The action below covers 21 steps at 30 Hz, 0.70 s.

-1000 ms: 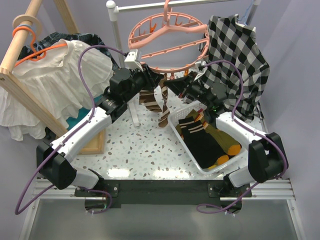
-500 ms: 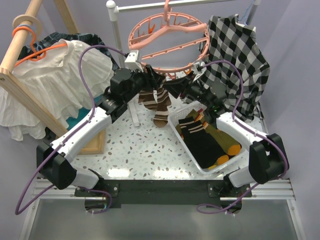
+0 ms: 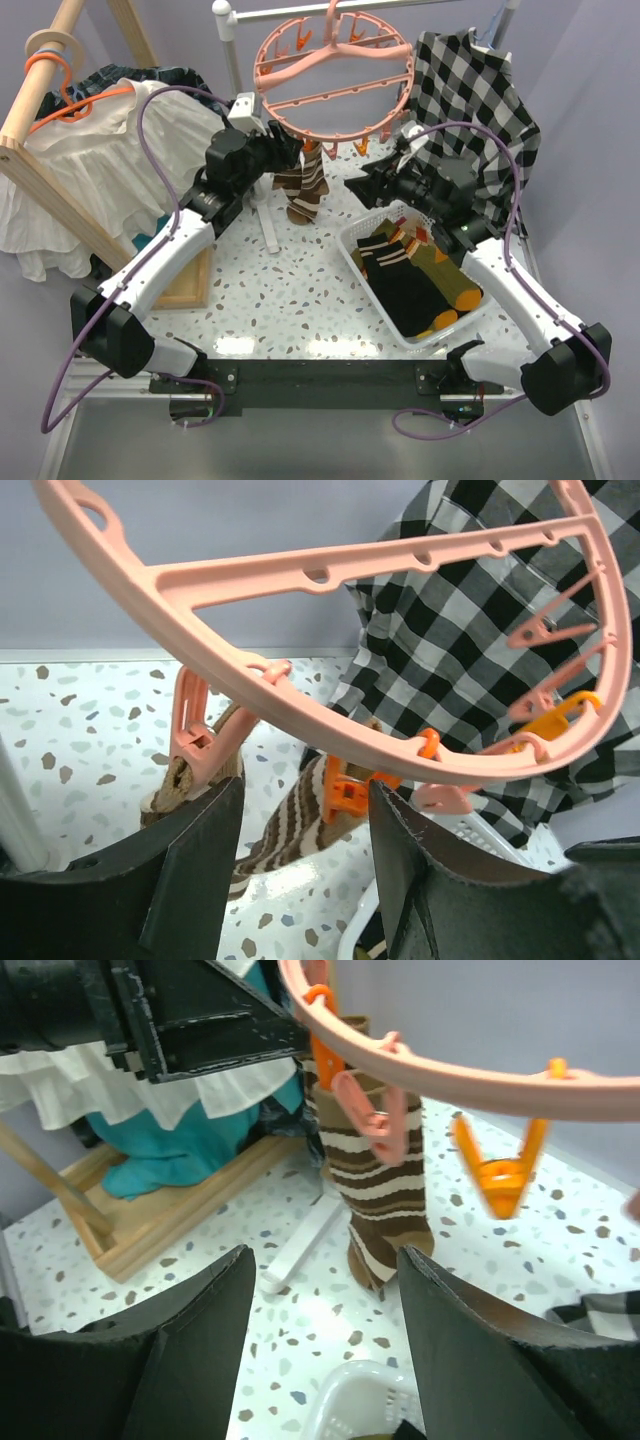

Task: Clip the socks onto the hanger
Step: Rotate the hanger.

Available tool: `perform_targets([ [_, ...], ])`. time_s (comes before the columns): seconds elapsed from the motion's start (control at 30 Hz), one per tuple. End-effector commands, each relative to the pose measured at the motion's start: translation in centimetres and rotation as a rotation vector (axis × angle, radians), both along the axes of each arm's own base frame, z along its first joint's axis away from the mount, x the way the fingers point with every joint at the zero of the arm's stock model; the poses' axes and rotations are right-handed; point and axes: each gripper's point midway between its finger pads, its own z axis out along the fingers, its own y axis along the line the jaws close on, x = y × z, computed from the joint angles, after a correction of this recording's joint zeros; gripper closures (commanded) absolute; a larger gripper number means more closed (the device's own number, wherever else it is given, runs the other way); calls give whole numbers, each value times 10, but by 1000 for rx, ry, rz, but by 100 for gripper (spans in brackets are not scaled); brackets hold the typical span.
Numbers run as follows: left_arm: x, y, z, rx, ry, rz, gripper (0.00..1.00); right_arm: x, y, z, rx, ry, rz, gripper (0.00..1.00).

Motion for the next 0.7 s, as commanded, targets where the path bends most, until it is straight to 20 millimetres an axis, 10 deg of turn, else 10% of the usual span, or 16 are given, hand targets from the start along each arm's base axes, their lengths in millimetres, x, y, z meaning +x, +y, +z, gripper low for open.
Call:
perform_targets([
  [0.0, 1, 16, 10, 25, -39, 37, 42, 18, -8, 8, -84, -31, -59, 38],
  [0.67, -38, 33, 32, 90, -65, -12, 39, 57, 48, 38, 63, -110, 70, 41],
])
